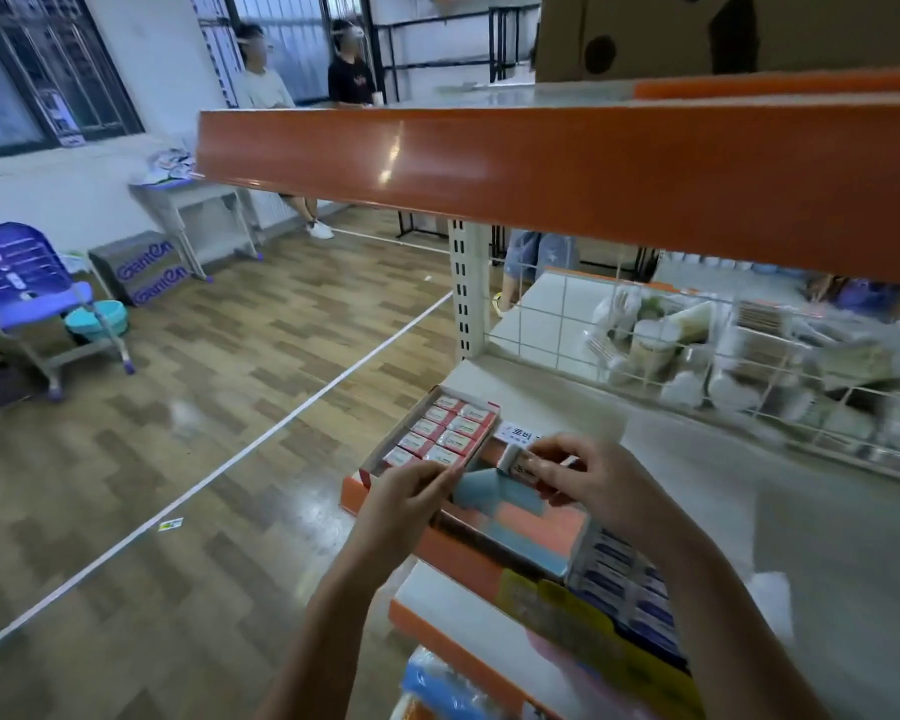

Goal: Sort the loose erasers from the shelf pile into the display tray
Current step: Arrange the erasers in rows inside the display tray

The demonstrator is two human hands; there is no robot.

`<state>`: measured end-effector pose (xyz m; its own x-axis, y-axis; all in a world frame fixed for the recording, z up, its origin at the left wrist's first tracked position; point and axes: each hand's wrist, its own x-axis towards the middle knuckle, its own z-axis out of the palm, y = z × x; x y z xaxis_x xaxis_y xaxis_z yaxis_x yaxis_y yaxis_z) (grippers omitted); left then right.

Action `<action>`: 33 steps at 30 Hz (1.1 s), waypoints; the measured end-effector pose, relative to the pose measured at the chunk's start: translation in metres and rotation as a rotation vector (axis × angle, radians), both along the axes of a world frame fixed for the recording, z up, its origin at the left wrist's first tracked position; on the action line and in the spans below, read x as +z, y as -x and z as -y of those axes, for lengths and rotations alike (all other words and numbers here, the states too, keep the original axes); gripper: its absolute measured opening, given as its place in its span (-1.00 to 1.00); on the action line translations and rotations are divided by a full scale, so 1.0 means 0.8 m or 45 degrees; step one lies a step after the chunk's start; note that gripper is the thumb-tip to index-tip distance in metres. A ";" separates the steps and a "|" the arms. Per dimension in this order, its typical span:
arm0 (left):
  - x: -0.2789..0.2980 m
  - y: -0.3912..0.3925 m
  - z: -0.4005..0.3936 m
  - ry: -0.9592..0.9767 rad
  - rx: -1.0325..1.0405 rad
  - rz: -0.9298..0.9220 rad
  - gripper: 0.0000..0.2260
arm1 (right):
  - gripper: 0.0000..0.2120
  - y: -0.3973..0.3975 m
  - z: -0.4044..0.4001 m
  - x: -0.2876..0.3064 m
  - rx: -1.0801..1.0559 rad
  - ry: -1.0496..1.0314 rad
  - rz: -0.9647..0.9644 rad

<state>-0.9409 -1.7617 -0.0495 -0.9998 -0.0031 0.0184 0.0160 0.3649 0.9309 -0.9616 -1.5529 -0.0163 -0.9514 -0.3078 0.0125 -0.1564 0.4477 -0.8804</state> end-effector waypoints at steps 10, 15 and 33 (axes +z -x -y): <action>-0.018 0.072 0.108 -0.055 0.077 0.058 -0.82 | -0.79 0.043 0.088 -0.010 -0.055 -0.360 -0.007; -0.009 0.114 0.135 -0.016 -0.138 0.048 -0.83 | -0.86 0.047 0.137 -0.005 -0.084 -0.490 0.050; -0.020 0.185 0.133 -0.120 -0.673 0.100 -0.87 | -0.88 0.036 0.201 -0.054 -0.638 -0.824 -0.128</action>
